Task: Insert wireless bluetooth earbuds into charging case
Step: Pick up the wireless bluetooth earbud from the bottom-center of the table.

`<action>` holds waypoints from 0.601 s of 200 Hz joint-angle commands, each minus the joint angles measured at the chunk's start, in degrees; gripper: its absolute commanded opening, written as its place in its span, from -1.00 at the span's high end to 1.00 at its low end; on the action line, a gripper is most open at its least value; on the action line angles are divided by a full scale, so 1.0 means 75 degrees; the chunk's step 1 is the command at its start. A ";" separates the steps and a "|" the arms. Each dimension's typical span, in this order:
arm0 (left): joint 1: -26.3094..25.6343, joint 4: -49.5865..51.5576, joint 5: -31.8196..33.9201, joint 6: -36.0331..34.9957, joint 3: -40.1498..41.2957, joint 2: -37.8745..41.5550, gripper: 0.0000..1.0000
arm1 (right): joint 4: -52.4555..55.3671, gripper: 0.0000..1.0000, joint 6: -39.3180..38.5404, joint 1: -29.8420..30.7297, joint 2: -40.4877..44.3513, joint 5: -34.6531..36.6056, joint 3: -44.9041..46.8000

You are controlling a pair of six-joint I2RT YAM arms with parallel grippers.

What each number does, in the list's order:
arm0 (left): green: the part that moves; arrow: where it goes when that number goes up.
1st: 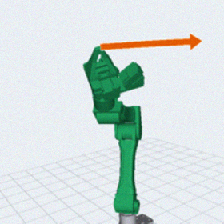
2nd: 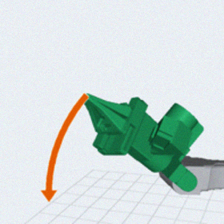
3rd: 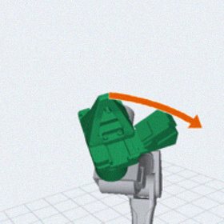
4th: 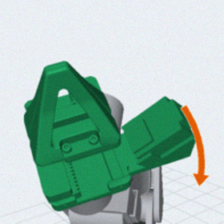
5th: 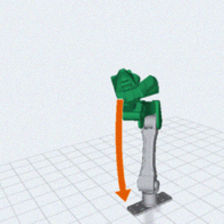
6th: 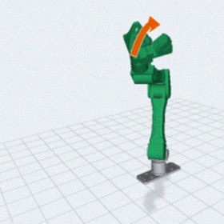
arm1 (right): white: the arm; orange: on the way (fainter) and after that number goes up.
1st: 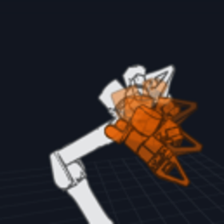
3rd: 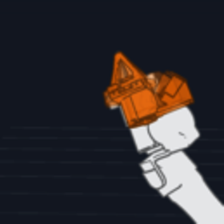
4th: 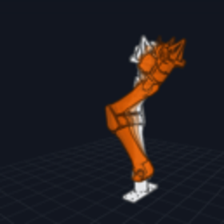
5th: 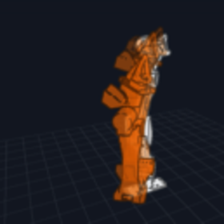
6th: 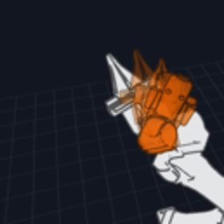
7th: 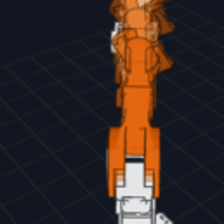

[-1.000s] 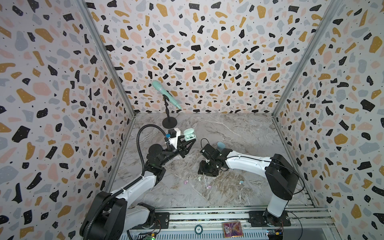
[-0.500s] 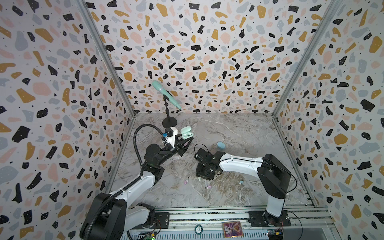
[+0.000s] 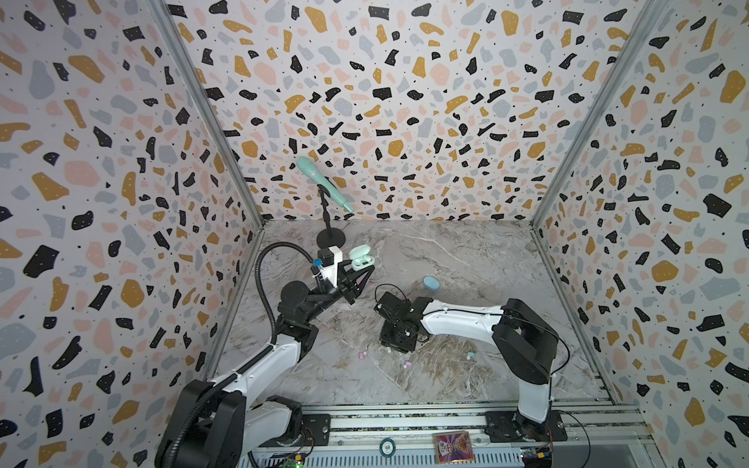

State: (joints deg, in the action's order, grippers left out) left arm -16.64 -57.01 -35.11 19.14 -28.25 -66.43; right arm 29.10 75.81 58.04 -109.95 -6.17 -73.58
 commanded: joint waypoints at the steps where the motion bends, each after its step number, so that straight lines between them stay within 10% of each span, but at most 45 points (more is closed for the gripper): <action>1: 0.0063 -0.0592 -0.0178 0.0059 0.0121 0.0192 0.34 | 0.0251 0.26 0.0051 0.0000 -0.0096 0.0097 -0.0197; 120: 0.0142 -0.0598 -0.0267 0.0150 0.0204 0.0349 0.34 | 0.1115 0.44 -0.0432 -0.0006 -0.0623 0.0048 -0.0855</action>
State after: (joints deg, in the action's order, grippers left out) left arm -16.03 -57.52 -35.99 19.88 -26.83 -64.82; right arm 32.12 74.26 57.87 -113.19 -6.39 -77.49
